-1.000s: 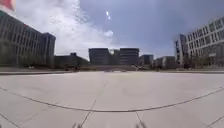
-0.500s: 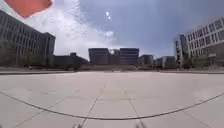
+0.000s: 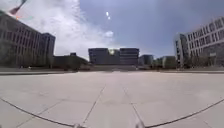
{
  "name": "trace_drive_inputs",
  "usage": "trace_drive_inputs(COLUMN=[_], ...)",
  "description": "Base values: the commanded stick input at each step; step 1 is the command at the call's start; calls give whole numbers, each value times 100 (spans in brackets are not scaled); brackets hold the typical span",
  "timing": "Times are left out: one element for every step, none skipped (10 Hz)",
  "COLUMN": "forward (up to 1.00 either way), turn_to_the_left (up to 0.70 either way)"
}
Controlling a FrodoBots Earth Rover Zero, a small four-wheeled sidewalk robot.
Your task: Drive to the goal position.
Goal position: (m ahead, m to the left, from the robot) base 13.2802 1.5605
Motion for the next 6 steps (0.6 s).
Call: trace_drive_inputs(forward=[45, 45, 45, 45, 45, 45], turn_to_the_left=[3, 3, 3, 3, 3, 3])
